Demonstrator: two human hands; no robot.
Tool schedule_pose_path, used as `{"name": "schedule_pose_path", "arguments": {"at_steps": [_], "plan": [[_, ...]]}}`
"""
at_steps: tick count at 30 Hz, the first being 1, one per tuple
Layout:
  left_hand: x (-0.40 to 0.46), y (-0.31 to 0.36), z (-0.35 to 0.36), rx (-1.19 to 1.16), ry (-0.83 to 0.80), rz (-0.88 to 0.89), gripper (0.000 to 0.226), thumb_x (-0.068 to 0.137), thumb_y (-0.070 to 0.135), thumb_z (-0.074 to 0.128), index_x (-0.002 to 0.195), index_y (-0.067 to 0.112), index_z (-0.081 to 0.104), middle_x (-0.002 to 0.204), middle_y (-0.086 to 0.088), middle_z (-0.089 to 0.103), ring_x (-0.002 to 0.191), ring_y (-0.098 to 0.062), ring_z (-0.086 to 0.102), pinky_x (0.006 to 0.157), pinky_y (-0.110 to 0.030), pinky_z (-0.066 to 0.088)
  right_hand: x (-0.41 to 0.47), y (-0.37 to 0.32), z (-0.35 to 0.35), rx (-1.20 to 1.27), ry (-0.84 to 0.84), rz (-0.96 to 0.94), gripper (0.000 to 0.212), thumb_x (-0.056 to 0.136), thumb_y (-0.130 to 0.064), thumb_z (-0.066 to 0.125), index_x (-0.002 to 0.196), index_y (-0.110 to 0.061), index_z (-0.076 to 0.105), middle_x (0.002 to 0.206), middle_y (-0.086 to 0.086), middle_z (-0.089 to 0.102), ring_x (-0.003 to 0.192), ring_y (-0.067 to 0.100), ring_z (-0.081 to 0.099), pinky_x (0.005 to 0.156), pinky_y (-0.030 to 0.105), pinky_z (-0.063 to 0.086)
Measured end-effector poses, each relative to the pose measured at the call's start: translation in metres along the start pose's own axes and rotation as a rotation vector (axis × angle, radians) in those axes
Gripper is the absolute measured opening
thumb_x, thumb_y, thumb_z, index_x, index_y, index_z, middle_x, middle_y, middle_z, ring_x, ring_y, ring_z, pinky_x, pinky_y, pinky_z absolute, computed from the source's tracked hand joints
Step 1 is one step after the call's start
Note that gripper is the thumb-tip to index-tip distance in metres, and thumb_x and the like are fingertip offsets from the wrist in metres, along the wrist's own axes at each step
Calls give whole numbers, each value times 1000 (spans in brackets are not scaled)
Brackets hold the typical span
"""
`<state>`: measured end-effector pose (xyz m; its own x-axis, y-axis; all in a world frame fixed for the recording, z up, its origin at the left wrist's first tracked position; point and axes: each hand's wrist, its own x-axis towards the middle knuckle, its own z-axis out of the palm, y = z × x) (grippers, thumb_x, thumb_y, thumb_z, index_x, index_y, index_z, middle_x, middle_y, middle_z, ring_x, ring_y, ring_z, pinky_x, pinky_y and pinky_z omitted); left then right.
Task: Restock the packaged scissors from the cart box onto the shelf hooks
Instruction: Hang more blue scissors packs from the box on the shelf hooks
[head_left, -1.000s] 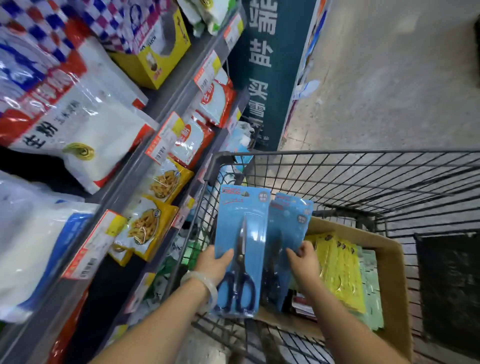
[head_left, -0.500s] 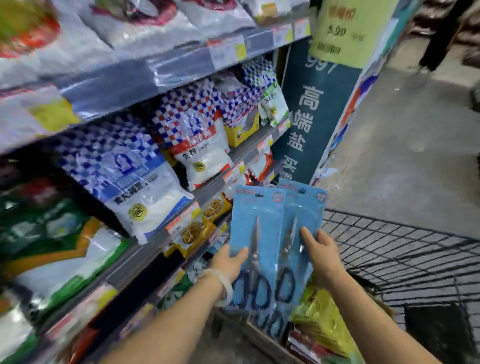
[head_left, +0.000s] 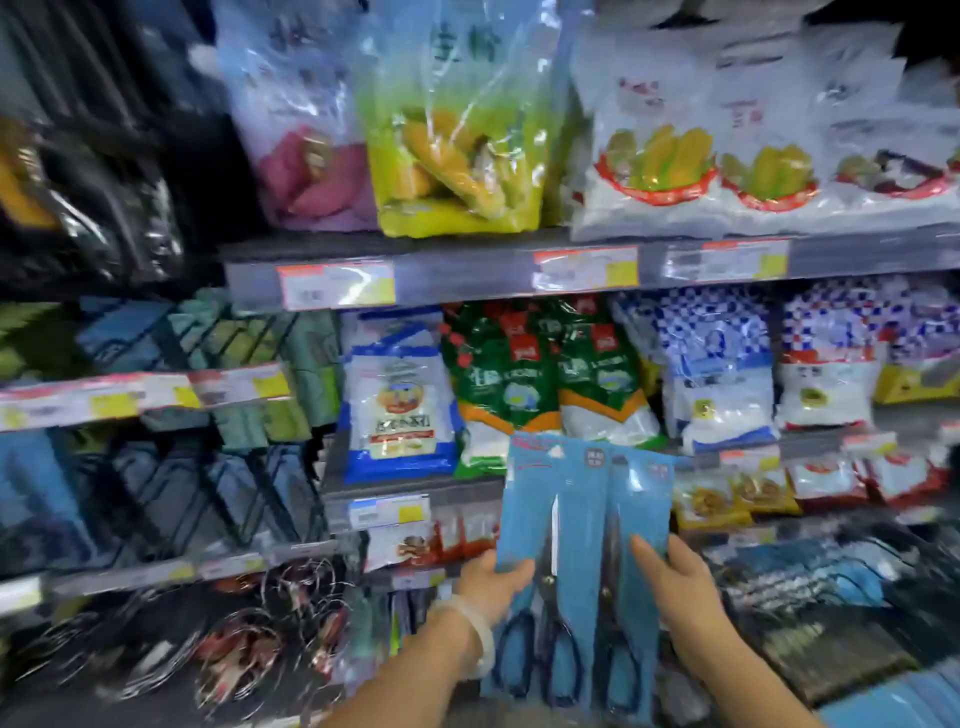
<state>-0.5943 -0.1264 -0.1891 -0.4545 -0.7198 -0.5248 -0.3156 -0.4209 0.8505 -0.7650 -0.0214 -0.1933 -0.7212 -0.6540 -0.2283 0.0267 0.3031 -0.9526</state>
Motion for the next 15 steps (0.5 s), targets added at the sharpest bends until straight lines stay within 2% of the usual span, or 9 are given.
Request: {"name": "schedule_pose_path", "arguments": {"at_steps": [4, 6, 8, 10, 11, 13, 15], "plan": [[-20, -11, -110, -87, 147, 8, 31, 90, 16, 61, 116, 0, 61, 116, -16, 66, 99, -22, 62, 88, -30, 50, -21, -19, 106, -77, -126, -61, 15, 89, -9, 60, 76, -15, 63, 82, 8, 65, 70, 13, 52, 67, 32, 42], [-31, -22, -165, -148, 205, 0, 32, 90, 19, 62, 117, 1, 62, 118, -16, 65, 108, -27, 62, 98, -38, 48, -38, -27, 161, -111, -189, -93, 10, 88, -5, 61, 86, -12, 67, 87, 8, 68, 75, 14, 56, 71, 33, 47], [-44, -33, -220, -182, 264, 8, 28, 88, 20, 63, 112, 5, 64, 115, -13, 67, 107, -27, 62, 104, -42, 44, -53, -32, 217, -153, -237, -113, 11, 88, -6, 61, 97, -6, 67, 96, 14, 68, 86, 21, 60, 83, 37, 48], [-55, -44, -275, -241, 321, 40, 20, 88, 14, 63, 106, 5, 67, 100, -8, 72, 95, -21, 63, 99, -35, 48, -70, -36, 276, -228, -289, -134, 17, 89, -9, 60, 104, -3, 65, 100, 16, 66, 93, 25, 60, 84, 35, 46], [-60, -49, -304, -262, 347, 46, 20, 88, 11, 63, 106, 3, 67, 92, -6, 72, 89, -19, 63, 92, -30, 50, -80, -38, 307, -254, -321, -142, 19, 90, -10, 59, 107, -3, 64, 100, 15, 64, 91, 23, 60, 81, 32, 46], [-73, -57, -363, -260, 391, 38, 22, 88, 7, 62, 107, -2, 66, 93, -9, 69, 83, -17, 62, 82, -25, 52, -101, -43, 367, -294, -398, -150, 17, 92, -13, 56, 107, -8, 63, 99, 11, 60, 82, 14, 55, 72, 26, 43], [-87, -62, -420, -301, 432, 36, 26, 88, 2, 61, 111, -10, 63, 100, -16, 64, 91, -22, 58, 86, -33, 48, -120, -49, 424, -306, -450, -151, 8, 93, -16, 55, 96, -12, 62, 99, 11, 59, 83, 13, 50, 69, 25, 38]]}}
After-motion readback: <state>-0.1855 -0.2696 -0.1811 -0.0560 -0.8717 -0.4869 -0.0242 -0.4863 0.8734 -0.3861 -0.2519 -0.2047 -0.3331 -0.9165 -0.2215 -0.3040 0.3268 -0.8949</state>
